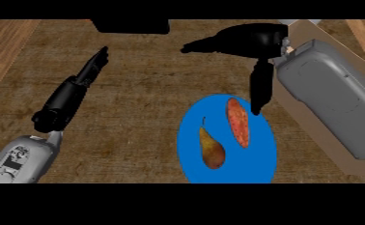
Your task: Pick the pear from the plate and place it in the cardboard box
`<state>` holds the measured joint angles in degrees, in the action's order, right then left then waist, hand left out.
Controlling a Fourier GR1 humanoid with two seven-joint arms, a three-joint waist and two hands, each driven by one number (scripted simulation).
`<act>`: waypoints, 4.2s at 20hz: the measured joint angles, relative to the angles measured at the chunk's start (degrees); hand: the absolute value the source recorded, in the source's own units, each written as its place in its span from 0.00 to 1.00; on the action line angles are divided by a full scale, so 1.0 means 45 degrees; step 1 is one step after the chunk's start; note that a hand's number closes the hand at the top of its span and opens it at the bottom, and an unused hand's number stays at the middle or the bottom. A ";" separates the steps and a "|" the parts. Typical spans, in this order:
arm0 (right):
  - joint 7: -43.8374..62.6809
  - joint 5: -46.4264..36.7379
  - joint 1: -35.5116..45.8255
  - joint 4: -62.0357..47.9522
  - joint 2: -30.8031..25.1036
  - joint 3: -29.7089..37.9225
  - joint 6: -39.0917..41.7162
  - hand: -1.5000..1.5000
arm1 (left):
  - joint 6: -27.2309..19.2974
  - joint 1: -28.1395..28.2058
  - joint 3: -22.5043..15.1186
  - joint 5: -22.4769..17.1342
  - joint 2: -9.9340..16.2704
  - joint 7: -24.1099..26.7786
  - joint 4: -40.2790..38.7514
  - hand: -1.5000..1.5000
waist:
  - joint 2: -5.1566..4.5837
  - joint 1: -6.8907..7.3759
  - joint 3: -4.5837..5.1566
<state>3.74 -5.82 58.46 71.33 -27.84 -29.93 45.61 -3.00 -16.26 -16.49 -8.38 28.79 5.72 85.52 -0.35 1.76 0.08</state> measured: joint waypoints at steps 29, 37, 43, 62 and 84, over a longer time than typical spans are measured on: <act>0.7391 -0.1277 -0.1035 0.2312 0.4114 -0.2905 0.3399 0.00 | 0.0822 0.0502 0.1137 0.0870 -0.0721 -0.0144 0.0201 0.50 | 0.0104 -0.0399 -0.0015; 0.7414 -0.2551 -0.1795 0.2722 0.4392 -0.2823 0.3843 0.00 | 0.1159 0.0691 0.1510 0.1293 -0.1056 -0.0269 0.0441 0.50 | 0.0087 -0.0351 -0.0016; 0.6299 -0.4273 -0.2301 0.2470 0.4052 -0.3405 0.3701 0.00 | 0.1568 0.0637 0.1869 0.1434 -0.1163 -0.0502 0.0510 0.50 | 0.0067 -0.0307 -0.0019; 0.3129 -0.8166 -0.3421 0.0932 0.3940 -0.3736 0.2831 0.00 | 0.2346 0.0773 0.2616 0.2381 -0.2133 -0.0167 0.0342 0.50 | 0.0063 -0.0322 -0.0018; -0.0899 -1.1159 -0.4130 -0.0500 0.4335 -0.2988 -0.1844 1.00 | 0.2874 0.0864 0.3267 0.3011 -0.2657 -0.0098 0.0336 0.50 | 0.0077 -0.0362 -0.0022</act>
<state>-0.31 -56.04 39.87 69.08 -8.33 -43.37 37.31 9.94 -12.37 -1.79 5.17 16.83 5.28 87.03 -0.01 0.12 -0.02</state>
